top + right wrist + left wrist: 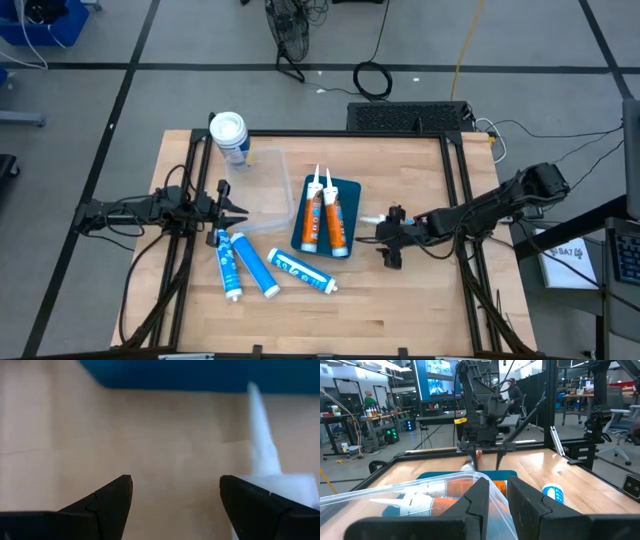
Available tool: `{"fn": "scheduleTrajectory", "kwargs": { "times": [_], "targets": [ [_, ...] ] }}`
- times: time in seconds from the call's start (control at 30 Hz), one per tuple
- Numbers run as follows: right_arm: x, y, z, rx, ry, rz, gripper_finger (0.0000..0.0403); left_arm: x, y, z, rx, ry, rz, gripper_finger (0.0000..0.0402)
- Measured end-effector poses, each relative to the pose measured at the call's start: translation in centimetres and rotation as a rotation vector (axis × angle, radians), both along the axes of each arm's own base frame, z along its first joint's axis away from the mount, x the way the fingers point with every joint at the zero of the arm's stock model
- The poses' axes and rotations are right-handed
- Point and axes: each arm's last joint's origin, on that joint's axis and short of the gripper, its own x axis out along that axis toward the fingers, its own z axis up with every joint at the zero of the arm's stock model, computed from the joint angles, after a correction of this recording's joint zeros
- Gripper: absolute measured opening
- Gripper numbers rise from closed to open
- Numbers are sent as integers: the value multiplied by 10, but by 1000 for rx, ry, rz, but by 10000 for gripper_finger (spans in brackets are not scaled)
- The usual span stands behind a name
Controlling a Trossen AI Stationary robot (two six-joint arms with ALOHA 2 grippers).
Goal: Pick & place silicon tubes, Sealant and Lysol wipes
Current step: Put the orange sealant into the blue bin
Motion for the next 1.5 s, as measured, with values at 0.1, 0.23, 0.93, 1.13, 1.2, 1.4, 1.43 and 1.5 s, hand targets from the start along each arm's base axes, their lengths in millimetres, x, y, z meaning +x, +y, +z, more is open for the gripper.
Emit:
{"fn": "scheduleTrajectory", "kwargs": {
  "times": [0.1,0.23,0.93,1.13,1.2,1.4,1.43,1.5],
  "targets": [
    [2,-7,-6,-116,29,-2,281,0,0,0,0,0,0,76],
    [5,-18,-13,-248,64,-35,281,0,0,0,0,0,0,76],
    [5,-59,49,-453,252,-298,281,0,0,0,0,0,0,76],
    [-13,-55,73,-134,425,-345,281,0,0,0,0,0,0,76],
    [-22,-55,73,-125,501,-356,281,0,0,0,0,0,0,76],
    [-39,-57,73,-131,649,-429,281,0,0,0,0,0,0,76],
    [-39,-57,73,-110,650,-445,281,0,0,0,0,0,0,76],
    [-39,-58,73,-54,652,-456,281,0,0,0,0,0,0,76]
  ]
}}
